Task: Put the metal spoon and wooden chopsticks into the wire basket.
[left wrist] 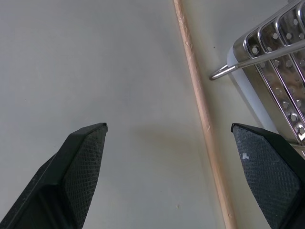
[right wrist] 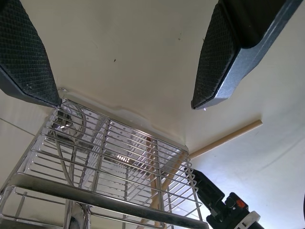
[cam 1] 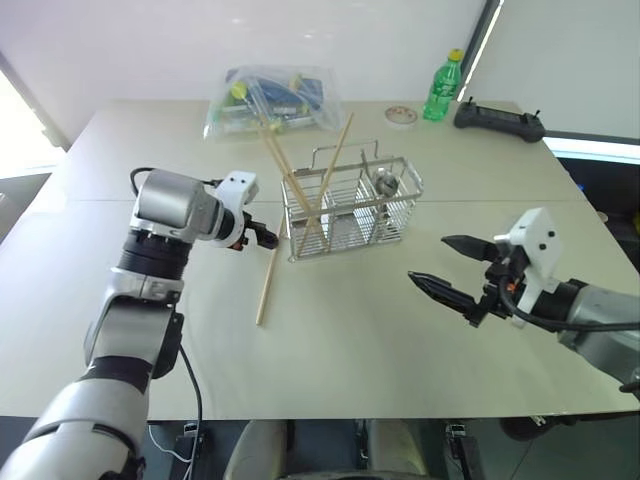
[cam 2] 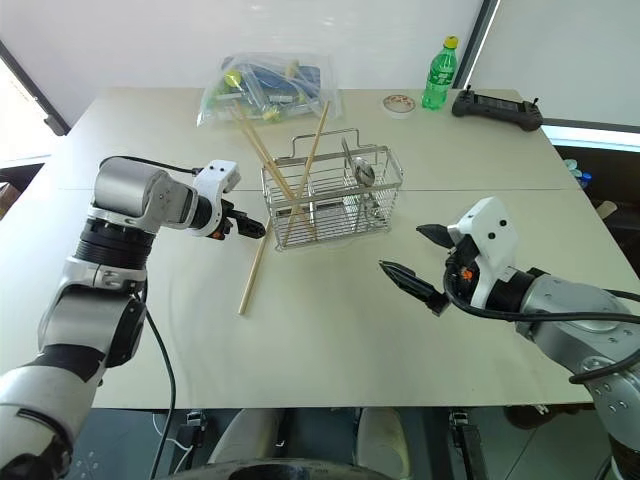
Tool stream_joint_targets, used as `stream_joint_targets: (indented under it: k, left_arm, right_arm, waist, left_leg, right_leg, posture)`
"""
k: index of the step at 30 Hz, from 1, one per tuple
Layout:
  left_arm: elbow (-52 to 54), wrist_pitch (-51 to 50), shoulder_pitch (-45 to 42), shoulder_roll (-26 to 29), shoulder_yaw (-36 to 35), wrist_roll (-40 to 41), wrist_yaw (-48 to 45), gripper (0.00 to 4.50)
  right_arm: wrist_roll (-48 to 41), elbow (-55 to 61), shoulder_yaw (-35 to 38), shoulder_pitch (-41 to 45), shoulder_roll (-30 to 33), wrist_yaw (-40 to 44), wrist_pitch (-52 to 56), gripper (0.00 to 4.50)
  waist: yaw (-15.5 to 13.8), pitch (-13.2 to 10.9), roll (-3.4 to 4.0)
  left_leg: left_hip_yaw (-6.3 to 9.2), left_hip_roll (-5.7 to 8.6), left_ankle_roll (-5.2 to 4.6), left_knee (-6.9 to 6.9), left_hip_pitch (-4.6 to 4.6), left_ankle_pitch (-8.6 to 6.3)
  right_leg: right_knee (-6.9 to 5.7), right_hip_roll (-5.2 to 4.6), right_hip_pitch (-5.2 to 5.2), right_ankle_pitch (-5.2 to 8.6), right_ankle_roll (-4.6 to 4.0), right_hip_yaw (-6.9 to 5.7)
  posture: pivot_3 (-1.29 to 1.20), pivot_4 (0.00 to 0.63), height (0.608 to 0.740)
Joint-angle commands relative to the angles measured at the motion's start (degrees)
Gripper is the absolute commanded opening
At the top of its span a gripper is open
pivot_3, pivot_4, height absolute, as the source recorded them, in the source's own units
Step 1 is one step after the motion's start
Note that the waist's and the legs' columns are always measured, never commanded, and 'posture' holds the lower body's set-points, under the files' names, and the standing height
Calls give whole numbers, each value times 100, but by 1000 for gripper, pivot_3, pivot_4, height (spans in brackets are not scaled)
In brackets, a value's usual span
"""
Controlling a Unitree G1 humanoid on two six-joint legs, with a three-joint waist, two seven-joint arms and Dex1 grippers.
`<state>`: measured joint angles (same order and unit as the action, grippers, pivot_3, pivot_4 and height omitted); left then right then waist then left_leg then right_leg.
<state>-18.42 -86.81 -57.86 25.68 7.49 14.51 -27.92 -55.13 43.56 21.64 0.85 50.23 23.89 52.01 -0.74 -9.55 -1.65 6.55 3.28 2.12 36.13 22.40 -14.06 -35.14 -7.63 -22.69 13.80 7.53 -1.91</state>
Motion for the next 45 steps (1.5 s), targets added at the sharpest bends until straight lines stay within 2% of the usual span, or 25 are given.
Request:
stream_joint_targets:
  k: [1,13,25,45]
  left_arm:
    - [154,12,-40,-12,-160,53,63,4389]
    - [-385,437,-224,-311,-64,-44,215,4389]
    - [-699,709,-314,-301,59,-75,156,4389]
    - [-1155,1289,-276,-489,863,-413,-236,4389]
  right_arm:
    - [27,53,103,50,-37,-6,-144,4500]
    - [38,131,136,-23,-93,-80,-141,4500]
    - [26,150,197,-73,-122,-142,-153,4500]
    - [-86,278,227,-100,-227,-394,-111,4500]
  waist:
    - [-1,0,0]
    - [-5,0,0]
    - [-4,1,1]
    - [-21,11,18]
  left_leg:
    - [0,0,0,0,0,0]
    - [0,1,0,0,0,0]
    - [-1,1,0,1,0,0]
    - [1,0,0,4,-10,0]
  right_leg:
    - [0,0,0,0,0,0]
    - [1,0,1,0,0,0]
    - [0,-1,1,0,0,0]
    - [1,-3,16,0,1,-2]
  posture:
    - [0,150,690]
    - [0,150,690]
    - [0,150,690]
    - [0,150,690]
